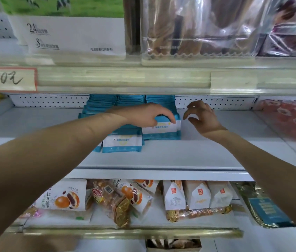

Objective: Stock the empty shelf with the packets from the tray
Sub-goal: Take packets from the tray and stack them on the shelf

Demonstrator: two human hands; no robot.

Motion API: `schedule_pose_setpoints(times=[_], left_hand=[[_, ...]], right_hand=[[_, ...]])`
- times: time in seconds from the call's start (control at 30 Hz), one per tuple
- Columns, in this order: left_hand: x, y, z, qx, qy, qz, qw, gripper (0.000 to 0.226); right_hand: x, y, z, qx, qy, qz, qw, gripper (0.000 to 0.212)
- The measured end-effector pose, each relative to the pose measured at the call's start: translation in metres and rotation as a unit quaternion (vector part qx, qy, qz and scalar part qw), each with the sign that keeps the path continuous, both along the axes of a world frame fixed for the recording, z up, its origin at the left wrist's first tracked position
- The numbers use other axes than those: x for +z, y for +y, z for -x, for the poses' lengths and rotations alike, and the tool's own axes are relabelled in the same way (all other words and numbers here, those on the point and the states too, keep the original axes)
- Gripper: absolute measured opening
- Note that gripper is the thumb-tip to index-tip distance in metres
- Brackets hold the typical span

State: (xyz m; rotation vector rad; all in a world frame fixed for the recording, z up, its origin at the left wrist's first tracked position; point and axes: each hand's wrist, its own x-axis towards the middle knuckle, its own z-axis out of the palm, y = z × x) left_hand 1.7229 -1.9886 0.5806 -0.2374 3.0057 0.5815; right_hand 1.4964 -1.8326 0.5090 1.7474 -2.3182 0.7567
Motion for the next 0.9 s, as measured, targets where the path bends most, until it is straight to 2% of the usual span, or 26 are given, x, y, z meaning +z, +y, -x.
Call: schedule_pose_setpoints(times=[0.07, 0.17, 0.3, 0.53, 0.7, 0.83, 0.9], left_hand=[[-0.010, -0.004, 0.011, -0.016, -0.024, 0.020, 0.999, 0.072], [-0.022, -0.011, 0.018, -0.037, -0.043, 0.035, 0.998, 0.072], [-0.033, -0.018, 0.022, -0.073, -0.006, 0.062, 0.995, 0.065], [-0.036, -0.024, 0.017, -0.080, 0.030, 0.105, 0.991, 0.058], [-0.026, -0.041, -0.030, -0.006, 0.094, 0.054, 0.994, 0.052], [-0.012, -0.061, -0.117, 0.116, 0.104, 0.011, 0.988, 0.037], [-0.004, -0.063, -0.178, 0.207, 0.138, -0.026, 0.968, 0.026]], right_hand=[[-0.005, 0.007, 0.010, -0.007, -0.003, 0.005, 1.000, 0.034], [-0.010, 0.018, 0.021, -0.028, -0.002, -0.001, 1.000, 0.034], [-0.016, 0.027, 0.030, -0.043, 0.006, -0.008, 0.999, 0.035], [-0.015, 0.009, 0.021, -0.017, 0.001, 0.001, 1.000, 0.037], [0.005, -0.025, -0.015, 0.043, 0.014, 0.030, 0.999, 0.036], [0.019, -0.079, -0.070, 0.167, 0.017, 0.068, 0.984, 0.032], [0.027, -0.110, -0.117, 0.219, 0.011, 0.057, 0.974, 0.032]])
